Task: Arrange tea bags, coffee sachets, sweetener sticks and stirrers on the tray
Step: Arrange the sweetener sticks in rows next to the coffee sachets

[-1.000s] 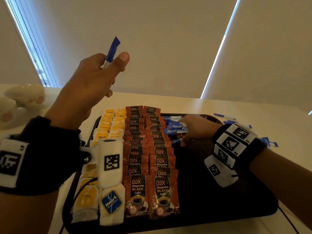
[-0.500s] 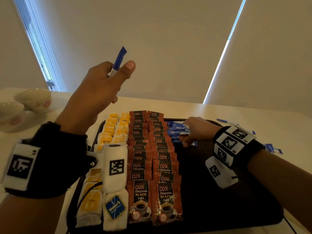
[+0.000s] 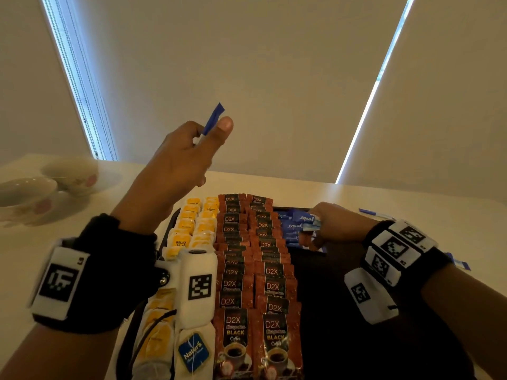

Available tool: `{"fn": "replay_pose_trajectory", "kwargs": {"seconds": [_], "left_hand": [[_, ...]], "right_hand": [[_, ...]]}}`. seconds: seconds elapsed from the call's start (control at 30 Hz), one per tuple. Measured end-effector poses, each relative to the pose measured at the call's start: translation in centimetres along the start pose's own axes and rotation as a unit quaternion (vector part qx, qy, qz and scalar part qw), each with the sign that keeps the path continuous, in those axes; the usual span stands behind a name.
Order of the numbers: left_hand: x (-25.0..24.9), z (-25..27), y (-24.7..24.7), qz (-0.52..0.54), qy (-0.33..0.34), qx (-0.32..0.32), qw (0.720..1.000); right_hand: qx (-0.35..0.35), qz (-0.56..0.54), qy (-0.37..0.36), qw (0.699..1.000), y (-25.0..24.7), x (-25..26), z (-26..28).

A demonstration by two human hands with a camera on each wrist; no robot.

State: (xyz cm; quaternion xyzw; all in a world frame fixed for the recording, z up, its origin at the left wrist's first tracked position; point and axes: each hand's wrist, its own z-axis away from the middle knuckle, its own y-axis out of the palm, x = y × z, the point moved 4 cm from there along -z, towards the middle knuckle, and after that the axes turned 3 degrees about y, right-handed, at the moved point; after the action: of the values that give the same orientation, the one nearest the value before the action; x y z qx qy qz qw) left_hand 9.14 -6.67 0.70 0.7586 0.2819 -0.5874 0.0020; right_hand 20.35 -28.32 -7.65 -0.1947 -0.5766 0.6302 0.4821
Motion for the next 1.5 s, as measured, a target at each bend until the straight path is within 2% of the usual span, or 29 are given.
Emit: {"fn": "replay_pose_trajectory", "kwargs": {"seconds": [0.07, 0.13, 0.2, 0.27, 0.33, 0.43, 0.5, 0.57, 0.63, 0.73, 0.87, 0.93, 1.07, 1.17, 1.27, 1.33, 1.43, 1.5], "left_hand": [[0.0, -0.1, 0.4, 0.091, -0.047, 0.032, 0.994], [-0.1, 0.1, 0.9, 0.179, -0.090, 0.079, 0.976], [-0.2, 0.3, 1.3, 0.230, -0.097, 0.128, 0.960], [-0.5, 0.6, 1.6, 0.246, -0.072, 0.160, 0.953], [-0.9, 0.9, 1.9, 0.229, -0.036, 0.172, 0.958], [-1.5, 1.2, 2.1, 0.162, 0.023, 0.156, 0.974], [-1.6, 1.3, 2.0, 0.122, 0.057, 0.151, 0.979], [-1.7, 1.4, 1.9, 0.104, 0.076, 0.160, 0.979], [-1.7, 1.5, 1.9, 0.102, 0.070, 0.168, 0.978], [-1.4, 1.6, 2.3, 0.087, 0.059, 0.178, 0.978], [-0.8, 1.1, 3.7, 0.033, 0.054, 0.139, 0.988], [-0.8, 0.8, 4.5, 0.034, 0.060, 0.130, 0.989], [-0.7, 0.2, 4.1, 0.039, 0.075, 0.061, 0.995], [-1.4, 0.5, 3.9, 0.034, 0.089, 0.064, 0.993], [-1.5, 0.5, 4.0, 0.044, 0.061, 0.047, 0.996], [-1.3, 0.6, 3.9, 0.030, 0.076, 0.032, 0.996], [-1.4, 1.3, 4.1, 0.000, 0.130, 0.074, 0.989], [-1.4, 1.6, 4.1, 0.010, 0.129, 0.085, 0.988]], "right_hand": [[-0.059, -0.126, -0.038, 0.990, -1.9, 1.4, 1.4], [-0.157, -0.253, -0.063, 0.952, -4.3, 3.1, 3.8], [-0.197, -0.360, -0.077, 0.909, -5.9, 5.1, 6.1], [-0.170, -0.450, -0.093, 0.872, -6.1, 7.1, 7.4], [-0.113, -0.522, -0.101, 0.839, -5.4, 8.6, 7.6], [-0.033, -0.609, -0.114, 0.785, -4.1, 9.9, 6.8], [0.006, -0.666, -0.113, 0.737, -3.6, 10.1, 6.1], [0.031, -0.713, -0.108, 0.692, -3.4, 10.0, 5.5], [0.044, -0.735, -0.109, 0.668, -3.4, 9.6, 5.1], [0.051, -0.740, -0.104, 0.662, -3.4, 8.6, 4.8], [0.042, -0.738, -0.101, 0.666, -3.1, 7.8, 4.4], [0.024, -0.726, -0.094, 0.681, -3.0, 7.9, 4.3], [-0.029, -0.692, -0.078, 0.717, -2.6, 8.1, 4.2], [-0.070, -0.659, -0.076, 0.745, -2.5, 8.3, 4.4], [-0.115, -0.643, -0.075, 0.753, -2.8, 8.8, 4.7], [-0.154, -0.636, -0.070, 0.753, -2.9, 9.0, 4.7], [-0.192, -0.610, -0.058, 0.767, -2.6, 9.2, 4.6], [-0.206, -0.584, -0.059, 0.783, -2.3, 9.3, 4.4]]}}
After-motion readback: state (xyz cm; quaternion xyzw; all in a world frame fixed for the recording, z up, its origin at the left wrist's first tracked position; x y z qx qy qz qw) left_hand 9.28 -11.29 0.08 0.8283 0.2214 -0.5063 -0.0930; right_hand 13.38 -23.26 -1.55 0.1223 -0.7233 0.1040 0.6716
